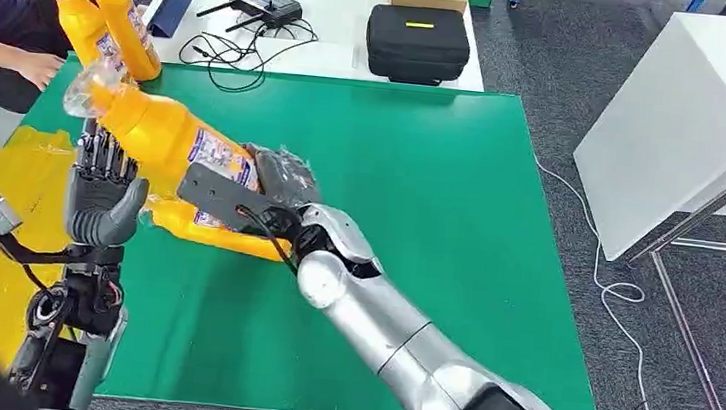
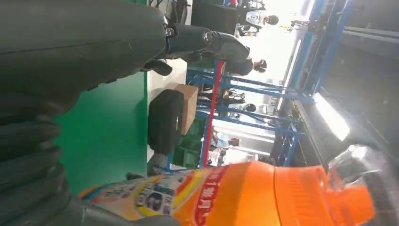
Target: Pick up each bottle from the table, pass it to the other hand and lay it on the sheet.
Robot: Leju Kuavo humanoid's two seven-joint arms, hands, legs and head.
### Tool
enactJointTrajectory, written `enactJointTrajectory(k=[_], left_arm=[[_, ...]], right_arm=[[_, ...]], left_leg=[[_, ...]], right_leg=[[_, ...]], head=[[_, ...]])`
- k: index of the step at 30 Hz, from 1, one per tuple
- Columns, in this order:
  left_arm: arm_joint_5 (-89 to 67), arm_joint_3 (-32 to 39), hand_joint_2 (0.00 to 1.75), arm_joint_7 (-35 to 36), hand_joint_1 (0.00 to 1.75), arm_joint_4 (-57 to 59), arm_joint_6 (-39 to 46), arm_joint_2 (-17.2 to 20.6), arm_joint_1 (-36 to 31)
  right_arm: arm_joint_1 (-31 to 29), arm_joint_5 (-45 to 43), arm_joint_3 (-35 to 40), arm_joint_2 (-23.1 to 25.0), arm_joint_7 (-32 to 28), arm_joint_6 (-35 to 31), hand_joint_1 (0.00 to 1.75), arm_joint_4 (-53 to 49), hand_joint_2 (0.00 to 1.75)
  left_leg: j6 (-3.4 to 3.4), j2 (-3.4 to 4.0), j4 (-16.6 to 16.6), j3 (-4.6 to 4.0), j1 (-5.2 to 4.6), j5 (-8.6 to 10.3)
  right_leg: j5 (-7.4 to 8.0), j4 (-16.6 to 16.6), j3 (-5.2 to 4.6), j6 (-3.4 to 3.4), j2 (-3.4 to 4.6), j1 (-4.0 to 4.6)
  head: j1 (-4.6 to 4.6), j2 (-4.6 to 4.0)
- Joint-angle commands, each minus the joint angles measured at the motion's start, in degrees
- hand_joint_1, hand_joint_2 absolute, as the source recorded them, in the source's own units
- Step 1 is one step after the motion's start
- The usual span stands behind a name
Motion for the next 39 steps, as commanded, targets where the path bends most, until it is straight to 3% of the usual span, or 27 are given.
enactJointTrajectory(k=[1, 12, 22, 39], left_arm=[[-0.8, 0.9, 1.75, 1.3, 0.00, -0.3, 0.0, -1.2, -1.0], [-2.8, -0.6, 1.75, 3.6, 0.00, -2.6, -1.5, -3.1, -1.3], [-4.9, -5.8, 1.75, 3.7, 0.00, -5.6, -1.9, -3.9, 0.9], [-4.3, -10.3, 1.75, 3.7, 0.00, -3.6, -1.9, -3.8, -0.5]], right_arm=[[-4.7, -4.9, 14.0, -0.7, 2.1, 0.2, 1.75, -0.9, 1.75], [-6.6, -11.5, 22.9, -0.7, 6.3, 0.9, 1.75, 3.8, 1.75], [-8.3, -12.3, 21.3, -0.7, 6.8, 0.3, 1.75, 12.6, 1.75], [-8.6, -10.3, 19.9, -0.7, 7.2, 1.2, 1.75, 11.9, 1.75]], left_leg=[[0.00, 0.06, 0.0, 0.26, 0.02, -0.14], [0.00, -0.15, 0.0, 0.34, 0.02, -0.11], [0.00, -0.15, 0.0, 0.19, -0.02, -0.02], [0.00, -0.07, 0.0, 0.11, -0.03, 0.02]], right_leg=[[-0.13, 0.0, 0.25, 0.03, -0.06, 0.03], [-0.18, 0.0, 0.39, 0.03, -0.29, 0.04], [-0.09, 0.0, 0.22, 0.03, -0.23, 0.00], [-0.06, 0.0, 0.07, 0.03, -0.23, 0.02]], head=[[0.00, 0.00], [0.00, 0.00], [0.04, 0.00], [-0.02, 0.00]])
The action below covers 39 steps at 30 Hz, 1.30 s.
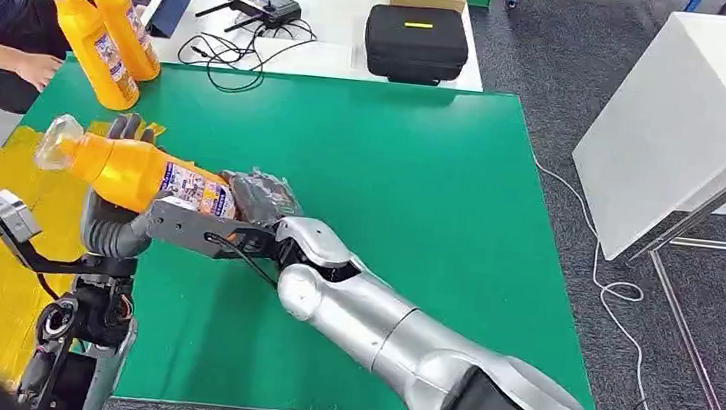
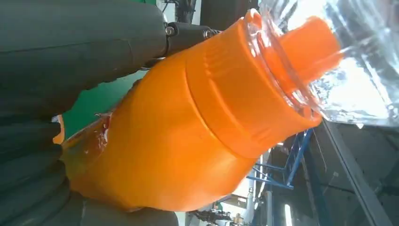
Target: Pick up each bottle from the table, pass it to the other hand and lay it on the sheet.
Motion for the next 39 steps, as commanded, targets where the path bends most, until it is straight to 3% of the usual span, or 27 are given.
enactJointTrajectory(k=[1, 7, 15, 16, 17, 36, 38, 39], left_arm=[[-0.1, -7.8, 1.75, 0.1, 0.00, 1.7, -1.6, -0.8, -3.7], [0.6, -6.8, 1.75, -0.5, 0.00, 3.4, -1.0, -0.1, -4.7], [1.2, -5.6, 1.75, -0.6, 0.00, 2.6, -1.1, 0.1, -3.8], [1.7, -5.2, 1.75, -0.7, 0.17, 2.0, -1.6, 0.2, -3.4], [2.1, -5.1, 1.75, -1.0, 1.75, 1.8, -2.0, 0.2, -3.2], [2.1, -3.5, 1.75, -2.2, 1.75, 0.5, -3.0, 0.8, -1.3], [1.4, -3.2, 1.75, -2.8, 1.75, 0.7, -2.6, 1.0, -1.2], [1.2, -3.0, 1.75, -3.0, 1.75, 1.0, -2.4, 1.0, -1.4]], right_arm=[[-1.7, 1.2, 1.1, -0.2, 1.2, 1.2, 1.75, 3.6, 1.75], [0.3, 1.4, 7.7, -0.2, 1.6, 3.5, 1.75, -6.3, 1.75], [2.7, 0.0, 14.1, -0.2, 1.7, 4.5, 1.75, -11.0, 1.75], [2.9, -0.2, 15.4, -0.2, 2.3, 4.8, 1.75, -12.0, 1.75], [3.0, -0.4, 15.7, -0.2, 2.5, 4.9, 1.75, -12.2, 1.75], [3.1, -3.2, 17.0, -0.2, 1.0, 4.2, 1.75, -9.1, 1.75], [2.3, -2.8, 16.6, -0.2, -1.1, 2.1, 0.00, -8.1, 1.75], [1.9, -3.2, 15.7, -0.2, -1.8, 1.5, 0.00, -7.6, 1.75]], left_leg=[[0.01, -0.34, 0.0, 0.17, 0.00, -0.04], [-0.01, -0.20, 0.0, 0.10, 0.02, -0.04], [-0.01, -0.09, -0.1, 0.23, 0.04, -0.07], [-0.01, -0.11, -0.1, 0.38, 0.05, -0.11], [0.00, -0.13, -0.1, 0.31, 0.04, -0.10], [-0.02, -0.12, -0.1, 0.31, 0.07, -0.09], [-0.01, -0.11, -0.1, 0.15, 0.04, -0.03], [-0.02, -0.15, -0.1, 0.26, 0.06, -0.07]], right_leg=[[-0.16, 0.0, 0.29, 0.04, -0.43, 0.02], [-0.10, 0.0, 0.19, 0.02, -0.28, 0.04], [-0.12, -0.1, 0.29, 0.02, -0.18, 0.04], [-0.17, -0.1, 0.45, 0.02, -0.22, 0.06], [-0.16, -0.1, 0.39, 0.02, -0.19, 0.05], [-0.14, -0.1, 0.41, 0.01, -0.20, 0.07], [-0.08, -0.1, 0.25, 0.01, -0.16, 0.04], [-0.14, -0.1, 0.36, 0.01, -0.23, 0.05]], head=[[-0.02, 0.00], [0.00, 0.00], [-0.02, 0.00], [-0.02, 0.00], [0.02, 0.00], [0.00, 0.00], [0.00, 0.00], [-0.02, 0.00]])
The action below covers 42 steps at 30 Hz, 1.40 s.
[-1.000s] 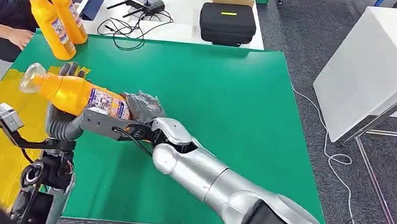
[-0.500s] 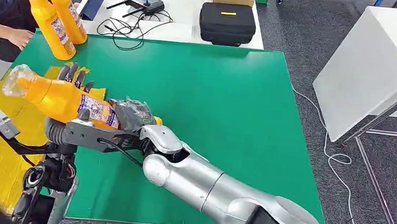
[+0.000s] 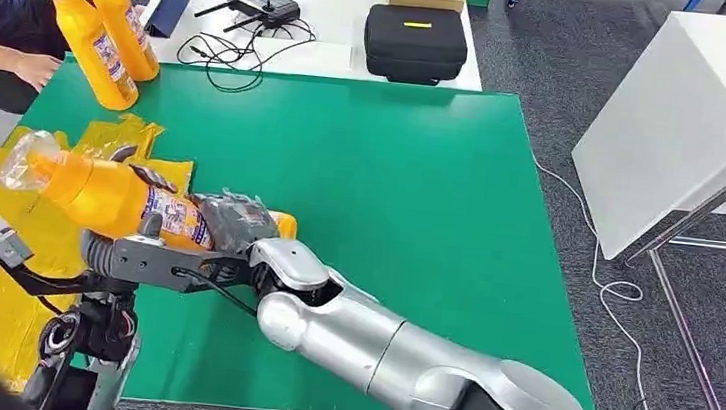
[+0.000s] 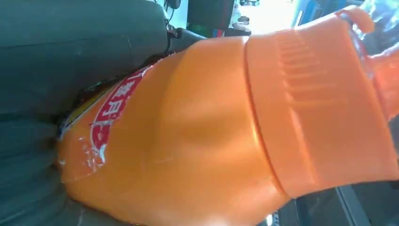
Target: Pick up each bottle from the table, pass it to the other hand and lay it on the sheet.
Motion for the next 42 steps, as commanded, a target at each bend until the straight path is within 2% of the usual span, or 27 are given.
enactJointTrajectory(k=[1, 2, 3, 4, 7, 9, 10, 12, 15, 16, 18, 20, 22, 27, 29, 31, 32, 33, 34, 35, 36, 37, 42], left_arm=[[-1.8, -1.6, 1.75, -0.3, 1.75, 2.5, 0.3, 0.7, -4.6], [-1.8, -1.6, 1.75, -0.3, 1.75, 2.5, 0.3, 0.7, -4.6], [-2.0, -1.3, 1.75, -0.5, 1.75, 2.9, 0.6, 0.6, -4.8], [-2.1, -0.8, 1.75, -0.6, 1.75, 3.2, 1.0, 0.6, -4.8], [-5.5, 2.5, 1.75, -3.0, 1.75, 4.8, 4.5, 1.2, -5.1], [-5.3, 4.9, 1.75, -3.1, 1.75, 6.6, 4.4, 1.8, -5.4], [-6.0, 6.9, 1.75, -3.7, 1.75, 8.5, 4.8, 2.2, -5.8], [-6.9, 8.6, 1.75, -4.5, 1.75, 10.2, 3.4, 2.4, -6.3], [-10.7, 11.7, 1.75, -6.2, 1.75, 13.1, 6.8, 3.0, -7.7], [-13.6, 12.6, 1.75, -7.1, 1.75, 14.9, 10.3, 3.6, -8.8], [-14.7, 13.7, 1.75, -7.4, 1.75, 16.8, 10.6, 4.0, -10.0], [-21.2, 14.2, 1.75, -9.2, 1.75, 19.1, 19.2, 4.9, -11.7], [-26.2, 13.9, 1.75, -9.6, 1.75, 20.9, 25.3, 5.8, -13.3], [-26.3, 14.1, 1.75, -9.6, 1.75, 21.3, 25.1, 5.9, -13.6], [-39.1, 11.6, 1.75, -9.4, 1.75, 25.1, 43.7, 7.4, -15.9], [-51.6, 11.2, 1.75, -7.0, 1.75, 29.8, 56.0, 9.2, -18.8], [-75.3, 24.3, 1.75, -3.0, 1.75, 21.4, 56.0, 5.8, -17.0], [-87.4, 32.0, 1.75, -4.1, 1.75, 16.9, 56.0, 3.2, -16.8], [-96.0, 35.8, 1.75, -4.6, 1.75, 12.9, 56.0, 1.7, -16.3], [-103.8, 34.0, 1.75, -0.8, 1.75, 7.5, 56.0, 1.9, -14.2], [-105.7, 30.8, 1.75, 2.4, 1.75, 6.5, 56.0, 3.1, -13.1], [-106.8, 27.8, 1.75, 5.5, 1.75, 7.1, 56.0, 4.6, -12.3], [-106.8, 27.8, 1.75, 5.5, 1.75, 7.1, 56.0, 4.6, -12.3]], right_arm=[[0.4, 0.0, 5.7, 0.3, -4.8, 0.0, 0.00, 1.5, 1.75], [0.2, 0.0, 5.7, 0.3, -4.8, 0.0, 0.00, 1.6, 1.75], [0.3, -1.2, 4.1, 0.3, -5.9, -1.4, 0.00, 1.7, 0.00], [-0.3, -1.4, 3.2, 0.3, -6.9, -3.5, 0.00, 2.1, 0.00], [-4.0, -5.7, -5.0, 0.3, -15.8, -8.3, 0.00, 3.3, 0.00], [-6.3, -6.0, -9.7, 0.3, -19.5, -8.8, 0.00, 3.9, 0.00], [-7.2, -4.8, -14.8, 0.3, -22.9, -8.5, 0.00, 3.5, 0.00], [-7.0, -0.6, -20.7, -0.3, -23.5, -6.7, 0.00, 1.5, 0.00], [-4.6, 7.9, -31.6, -1.6, -24.3, -4.0, 0.00, -4.6, 0.00], [-3.4, 10.0, -35.6, -2.1, -25.1, -3.0, 0.00, -7.0, 0.00], [-2.3, 12.6, -38.9, -2.3, -25.3, -1.1, 0.00, -8.6, 0.00], [-1.2, 15.7, -41.9, -2.7, -25.7, -0.6, 0.00, -10.0, 0.00], [-0.4, 17.2, -43.3, -3.2, -25.7, -0.4, 0.00, -10.8, 0.00], [-0.2, 17.4, -43.6, -3.3, -25.9, -0.2, 0.00, -10.9, 0.00], [0.7, 18.9, -45.0, -3.8, -25.6, -0.1, 0.00, -11.5, 0.00], [1.5, 19.6, -45.8, -4.5, -25.8, 0.1, 0.00, -12.0, 0.00], [1.7, 19.9, -46.2, -4.8, -26.1, 0.3, 0.00, -12.0, 0.00], [1.8, 19.8, -46.5, -4.9, -26.4, 0.4, 0.00, -11.9, 0.00], [1.9, 19.9, -46.6, -4.9, -26.6, 0.6, 0.00, -11.7, 0.00], [1.9, 19.9, -46.8, -4.7, -26.9, 0.7, 0.00, -11.3, 0.00], [2.0, 19.8, -46.9, -4.6, -27.0, 0.7, 0.00, -11.1, 0.00], [2.1, 19.9, -46.9, -4.6, -27.1, 0.7, 0.00, -11.1, 0.00], [2.1, 19.9, -46.9, -4.6, -27.1, 0.7, 0.00, -11.1, 0.00]], left_leg=[[-0.01, -0.17, -0.1, 0.14, 0.03, -0.02], [-0.01, -0.15, 0.0, 0.10, 0.03, -0.01], [-0.01, -0.20, 0.0, 0.22, 0.03, -0.05], [-0.01, -0.16, 0.0, 0.10, 0.03, -0.02], [-0.01, -0.17, 0.0, 0.18, 0.02, -0.07], [-0.01, -0.14, 0.1, 0.16, 0.01, -0.09], [-0.01, -0.05, 0.1, 0.08, 0.00, -0.06], [-0.02, 0.03, 0.1, 0.10, 0.00, -0.08], [-0.06, -0.11, 0.0, 0.24, -0.01, -0.06], [-0.08, -0.14, 0.0, 0.13, 0.02, -0.02], [-0.09, -0.23, 0.0, 0.20, 0.12, 0.00], [-0.08, -0.38, 0.0, 0.19, 0.03, 0.03], [-0.07, -0.40, 0.0, 0.16, 0.07, 0.04], [-0.07, -0.35, 0.0, 0.13, 0.04, 0.03], [-0.08, -0.33, -0.1, 0.29, 0.04, -0.03], [-0.08, -0.56, -0.1, 0.29, 0.06, 0.01], [-0.09, -0.57, -0.1, 0.40, 0.09, -0.03], [-0.09, -0.36, 0.0, 0.18, 0.10, 0.01], [-0.08, -0.24, 0.0, 0.17, 0.12, -0.03], [-0.08, -0.18, 0.0, 0.29, 0.13, -0.09], [-0.07, -0.19, 0.0, 0.02, 0.12, 0.00], [-0.05, -0.19, 0.0, 0.16, 0.10, -0.07], [-0.08, -0.11, 0.0, 0.17, 0.07, -0.05]], right_leg=[[-0.07, -0.1, 0.20, 0.01, -0.23, 0.04], [-0.06, 0.0, 0.16, 0.01, -0.21, 0.04], [-0.12, 0.0, 0.29, 0.02, -0.29, 0.04], [-0.07, 0.0, 0.17, 0.01, -0.23, 0.04], [-0.13, 0.1, 0.24, 0.01, -0.27, 0.03], [-0.14, 0.1, 0.21, 0.01, -0.24, 0.02], [-0.08, 0.1, 0.10, 0.01, -0.13, 0.00], [-0.08, 0.1, 0.11, 0.00, -0.07, -0.01], [-0.10, 0.1, 0.27, 0.02, -0.12, -0.02], [-0.05, 0.1, 0.18, -0.01, -0.13, -0.02], [-0.07, 0.0, 0.29, -0.02, -0.28, 0.11], [-0.10, 0.0, 0.25, 0.00, -0.36, 0.09], [-0.07, 0.0, 0.28, 0.00, -0.38, 0.14], [-0.06, 0.0, 0.22, 0.00, -0.33, 0.11], [-0.13, 0.0, 0.36, 0.01, -0.35, 0.11], [-0.16, 0.0, 0.44, 0.00, -0.58, 0.13], [-0.20, 0.0, 0.56, 0.01, -0.62, 0.17], [-0.07, 0.0, 0.29, -0.01, -0.35, 0.18], [-0.06, 0.0, 0.26, 0.00, -0.24, 0.19], [-0.10, 0.0, 0.36, 0.01, -0.22, 0.20], [-0.02, 0.0, 0.11, 0.01, -0.18, 0.17], [-0.10, 0.0, 0.24, 0.03, -0.21, 0.16], [-0.09, 0.0, 0.19, 0.01, -0.15, 0.14]], head=[[0.00, 0.00], [0.00, 0.00], [0.00, 0.00], [0.00, 0.00], [0.00, 0.00], [0.00, 0.00], [0.00, 0.00], [0.00, 0.00], [0.16, 0.00], [0.02, 0.00], [0.09, 0.00], [0.11, 0.00], [0.07, 0.00], [0.11, 0.00], [0.09, 0.00], [0.11, 0.00], [0.11, 0.00], [0.11, -0.02], [0.09, 0.00], [0.09, 0.00], [0.09, 0.00], [0.09, 0.00], [0.13, -0.02]])
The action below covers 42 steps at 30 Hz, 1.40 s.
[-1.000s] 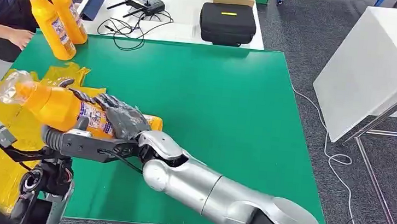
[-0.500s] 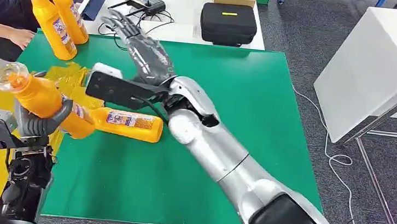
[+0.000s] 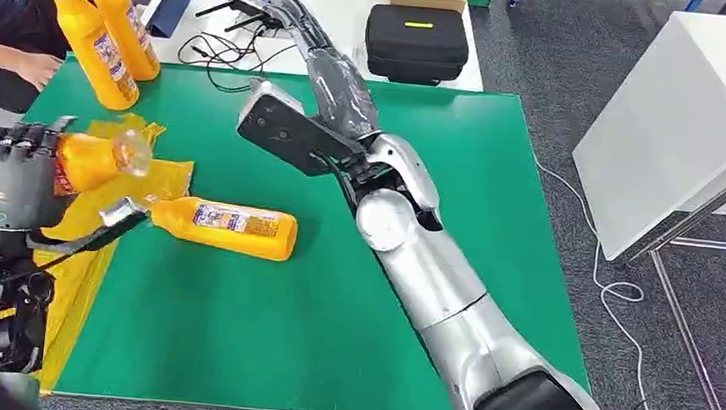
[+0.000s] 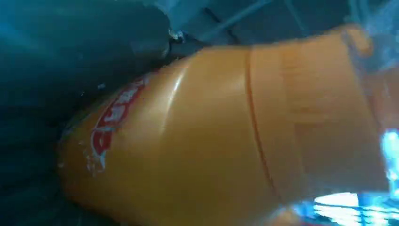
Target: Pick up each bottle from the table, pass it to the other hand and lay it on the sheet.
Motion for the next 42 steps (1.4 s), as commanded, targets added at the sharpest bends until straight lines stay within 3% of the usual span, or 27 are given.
enactJointTrajectory(k=[1, 3, 5, 7, 8, 10, 24, 29, 37, 40, 41, 42], left_arm=[[5.4, -5.1, 1.75, 11.2, 1.75, -3.1, -0.1, 2.9, 0.8], [5.4, -16.7, 1.75, 21.6, 1.75, 2.0, -0.1, 7.3, 0.4], [5.7, -21.8, 1.75, 25.0, 1.75, 4.4, -0.1, 9.5, 0.5], [5.4, -34.3, 1.75, 32.9, 1.75, 11.1, -0.1, 12.1, -1.7], [5.4, -33.7, 1.75, 32.0, 1.75, 9.1, -0.5, 12.9, 0.9], [5.4, -35.8, 1.75, 31.7, 1.75, 14.2, -0.1, 12.4, -1.5], [5.4, -46.5, 1.75, 30.4, 1.75, 24.9, -0.1, 12.5, 0.9], [5.5, -44.0, 1.75, 29.3, 1.75, 24.5, -0.1, 11.9, 2.1], [5.5, -44.0, 1.75, 29.3, 1.75, 24.5, -0.1, 11.9, 2.1], [5.6, -41.0, 1.75, 27.6, 1.75, 26.4, -0.1, 11.5, 2.2], [5.6, -40.6, 1.75, 27.4, 0.54, 26.5, -0.1, 11.3, 2.0], [5.6, -39.1, 1.75, 26.3, 0.00, 27.0, -0.1, 10.9, 2.0]], right_arm=[[-0.7, 0.4, -1.9, -1.1, -0.1, 0.8, 0.00, 0.9, 0.00], [-0.1, 0.8, -1.9, -1.3, -0.1, 1.0, 0.00, 0.5, 0.00], [0.2, 1.6, -1.9, -1.5, 0.1, 0.8, 0.00, 0.3, 0.00], [0.6, 1.5, -1.7, -1.9, -0.4, 1.3, 0.00, 0.3, 0.00], [0.4, 1.6, -1.6, -2.1, -0.6, 1.3, 0.00, 0.8, 0.00], [0.6, 1.5, -1.1, -2.8, -0.6, 1.5, 0.00, 0.9, 0.00], [1.1, 1.3, -0.3, -3.7, -1.8, 1.1, 0.00, 3.2, 0.00], [1.9, 1.7, -0.2, -4.3, -1.3, 0.8, 0.00, 2.6, 0.00], [1.9, 1.7, -0.2, -4.3, -1.3, 0.8, 0.00, 2.6, 0.00], [2.6, 1.8, -0.2, -4.7, -0.9, 1.0, 0.00, 2.1, 0.00], [2.8, 1.9, -0.2, -4.8, -0.7, 0.9, 0.00, 2.0, 0.00], [3.2, 2.1, -0.2, -5.0, -0.5, 0.6, 0.00, 1.8, 0.00]], left_leg=[[-0.01, -0.07, 0.0, 0.11, 0.06, -0.04], [-0.01, -0.21, -0.1, 0.37, 0.01, -0.10], [-0.02, -0.32, -0.1, 0.39, 0.05, -0.08], [-0.01, -0.29, -0.1, 0.44, 0.03, -0.09], [0.00, -0.41, -0.1, 0.16, -0.02, 0.03], [0.00, -0.36, -0.2, 0.36, -0.04, -0.02], [-0.04, -0.03, -0.1, 0.52, -0.01, -0.13], [-0.03, -0.02, -0.1, 0.16, -0.01, -0.04], [-0.04, -0.07, -0.1, 0.26, 0.01, -0.10], [-0.04, -0.13, -0.1, 0.24, 0.02, -0.08], [-0.03, -0.10, -0.1, 0.29, 0.01, -0.09], [-0.04, -0.10, -0.1, 0.17, 0.01, -0.05]], right_leg=[[-0.06, 0.0, 0.17, 0.02, -0.15, 0.06], [-0.20, 0.0, 0.42, 0.02, -0.33, 0.02], [-0.18, -0.1, 0.49, 0.01, -0.40, 0.06], [-0.19, -0.1, 0.51, 0.02, -0.39, 0.04], [-0.11, 0.0, 0.26, 0.02, -0.46, -0.02], [-0.15, -0.1, 0.42, 0.04, -0.39, -0.02], [-0.18, -0.1, 0.54, 0.04, -0.16, -0.05], [-0.07, -0.1, 0.19, 0.03, -0.10, -0.07], [-0.14, -0.1, 0.31, 0.03, -0.16, -0.04], [-0.14, -0.1, 0.31, 0.03, -0.23, -0.03], [-0.15, -0.1, 0.35, 0.03, -0.21, -0.04], [-0.10, -0.1, 0.23, 0.03, -0.17, -0.04]], head=[[0.06, 0.00], [0.02, 0.00], [0.06, 0.00], [0.04, 0.00], [0.04, 0.00], [0.04, 0.00], [0.04, 0.00], [0.06, 0.00], [0.04, 0.00], [0.04, 0.00], [0.04, 0.00], [0.04, 0.00]])
